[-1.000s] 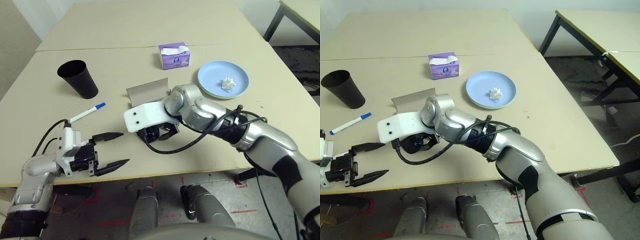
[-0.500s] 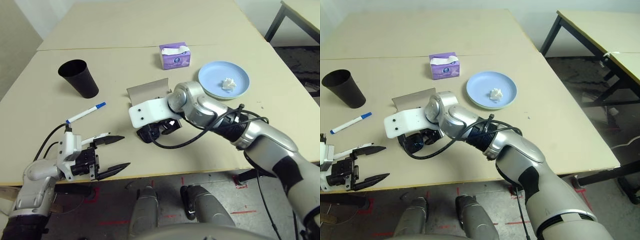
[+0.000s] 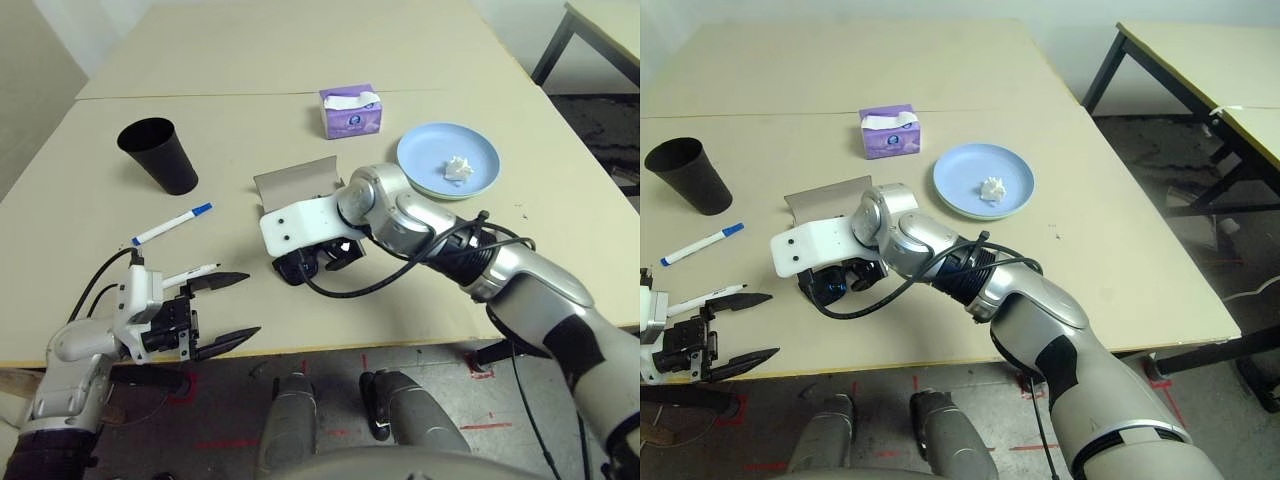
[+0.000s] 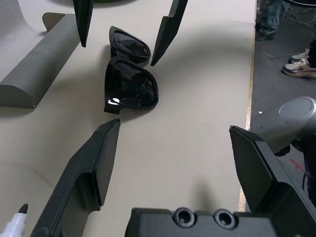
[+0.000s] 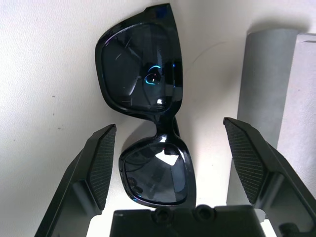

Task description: Organize and tidy the items on the table.

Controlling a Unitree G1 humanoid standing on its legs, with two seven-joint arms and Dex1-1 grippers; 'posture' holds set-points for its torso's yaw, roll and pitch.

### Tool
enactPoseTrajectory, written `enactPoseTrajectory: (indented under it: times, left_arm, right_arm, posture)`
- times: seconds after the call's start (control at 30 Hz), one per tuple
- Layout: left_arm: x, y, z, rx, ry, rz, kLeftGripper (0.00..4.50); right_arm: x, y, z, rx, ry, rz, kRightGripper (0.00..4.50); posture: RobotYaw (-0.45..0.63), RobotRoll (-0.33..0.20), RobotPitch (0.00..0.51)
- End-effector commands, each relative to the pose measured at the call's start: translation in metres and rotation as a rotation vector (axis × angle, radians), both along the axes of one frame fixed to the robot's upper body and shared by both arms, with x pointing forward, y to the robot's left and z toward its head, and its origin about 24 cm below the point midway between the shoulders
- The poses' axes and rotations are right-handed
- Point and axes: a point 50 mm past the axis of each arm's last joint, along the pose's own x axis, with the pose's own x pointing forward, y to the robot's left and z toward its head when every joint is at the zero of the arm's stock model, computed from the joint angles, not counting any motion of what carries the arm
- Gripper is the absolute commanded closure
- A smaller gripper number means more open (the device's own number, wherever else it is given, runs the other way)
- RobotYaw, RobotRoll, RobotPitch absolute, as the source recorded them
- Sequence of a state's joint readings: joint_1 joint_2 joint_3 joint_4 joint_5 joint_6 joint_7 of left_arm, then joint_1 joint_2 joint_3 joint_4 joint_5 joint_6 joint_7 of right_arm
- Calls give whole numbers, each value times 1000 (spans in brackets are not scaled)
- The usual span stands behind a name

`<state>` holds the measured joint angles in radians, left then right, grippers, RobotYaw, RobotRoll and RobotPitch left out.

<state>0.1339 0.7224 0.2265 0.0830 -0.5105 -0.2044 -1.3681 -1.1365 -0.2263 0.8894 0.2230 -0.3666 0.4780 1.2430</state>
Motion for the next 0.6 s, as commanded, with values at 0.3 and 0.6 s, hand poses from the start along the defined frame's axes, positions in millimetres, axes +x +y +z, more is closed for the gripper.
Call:
enactPoseTrajectory:
  times: [0.3,0.6]
  left_arm:
    - [0,-6,-4,-5,-1,0,0]
    - [6,-9,10,-25,-71,27,0]
  right_arm:
    - [-2,0,2,-7,20,14,3011]
    - [-3,-2,18,5,10,26,4493]
  posture:
    - [46,0,169]
    - [76,0,151]
